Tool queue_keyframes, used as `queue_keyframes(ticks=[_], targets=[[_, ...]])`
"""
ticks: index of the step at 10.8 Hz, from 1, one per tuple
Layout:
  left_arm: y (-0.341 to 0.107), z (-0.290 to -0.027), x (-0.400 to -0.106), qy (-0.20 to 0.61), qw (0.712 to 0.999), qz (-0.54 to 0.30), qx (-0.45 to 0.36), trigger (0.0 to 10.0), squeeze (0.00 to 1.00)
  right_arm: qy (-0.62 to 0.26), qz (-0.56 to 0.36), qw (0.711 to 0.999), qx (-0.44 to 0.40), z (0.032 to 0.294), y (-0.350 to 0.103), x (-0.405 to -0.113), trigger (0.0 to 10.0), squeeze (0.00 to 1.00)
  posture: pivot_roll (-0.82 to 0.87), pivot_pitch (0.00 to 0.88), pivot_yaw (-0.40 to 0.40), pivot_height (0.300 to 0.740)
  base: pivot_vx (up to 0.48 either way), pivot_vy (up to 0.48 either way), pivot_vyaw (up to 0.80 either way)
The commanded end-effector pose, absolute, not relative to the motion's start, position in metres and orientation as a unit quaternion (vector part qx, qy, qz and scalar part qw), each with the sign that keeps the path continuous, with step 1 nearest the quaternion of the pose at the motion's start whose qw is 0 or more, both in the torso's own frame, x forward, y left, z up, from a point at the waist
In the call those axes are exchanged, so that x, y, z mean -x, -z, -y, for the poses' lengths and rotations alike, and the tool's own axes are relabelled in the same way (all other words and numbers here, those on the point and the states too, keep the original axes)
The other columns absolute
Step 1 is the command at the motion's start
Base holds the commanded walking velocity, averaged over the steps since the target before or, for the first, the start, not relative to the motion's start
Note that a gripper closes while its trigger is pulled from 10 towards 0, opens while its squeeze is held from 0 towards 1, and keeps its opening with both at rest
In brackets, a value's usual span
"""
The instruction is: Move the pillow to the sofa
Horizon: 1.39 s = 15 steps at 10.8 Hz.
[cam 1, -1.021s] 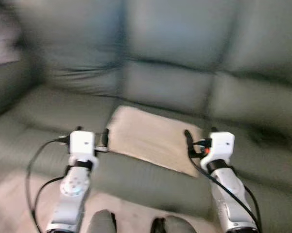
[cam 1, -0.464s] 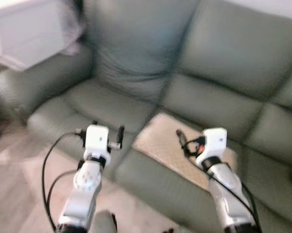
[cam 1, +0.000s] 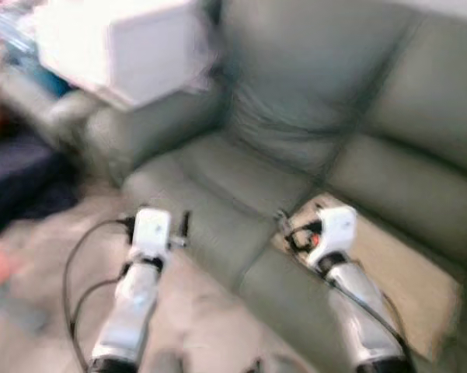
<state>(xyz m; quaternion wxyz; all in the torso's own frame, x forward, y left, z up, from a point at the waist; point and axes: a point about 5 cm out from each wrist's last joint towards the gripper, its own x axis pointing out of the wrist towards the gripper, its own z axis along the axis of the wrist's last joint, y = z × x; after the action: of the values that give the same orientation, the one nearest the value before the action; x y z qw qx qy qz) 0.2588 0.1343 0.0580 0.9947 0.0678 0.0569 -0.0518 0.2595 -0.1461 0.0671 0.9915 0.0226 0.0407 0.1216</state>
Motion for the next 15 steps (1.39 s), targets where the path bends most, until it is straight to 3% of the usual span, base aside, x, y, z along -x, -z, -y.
queue_keyframes(ticks=[1, 13, 15], targets=[[-0.061, -0.138, -0.257, 0.057, 0.994, -0.055, -0.072, 10.0, 0.00, -0.136, -0.031, 0.990, -0.027, 0.136, -0.071, -0.261, 10.0, 0.00, 0.00, 0.018, -0.063, 0.740, 0.000, 0.480, 0.80], [-0.054, -0.142, -0.248, 0.099, 0.989, -0.088, -0.061, 10.0, 0.00, -0.146, -0.035, 0.988, -0.039, 0.130, -0.066, -0.264, 10.0, 0.00, 0.02, 0.039, -0.055, 0.740, 0.000, 0.480, 0.78], [-0.054, -0.143, -0.243, 0.098, 0.989, -0.094, -0.060, 10.0, 0.00, -0.138, -0.038, 0.989, -0.042, 0.133, -0.066, -0.264, 10.0, 0.00, 0.02, 0.048, -0.050, 0.740, 0.000, 0.000, 0.24]])
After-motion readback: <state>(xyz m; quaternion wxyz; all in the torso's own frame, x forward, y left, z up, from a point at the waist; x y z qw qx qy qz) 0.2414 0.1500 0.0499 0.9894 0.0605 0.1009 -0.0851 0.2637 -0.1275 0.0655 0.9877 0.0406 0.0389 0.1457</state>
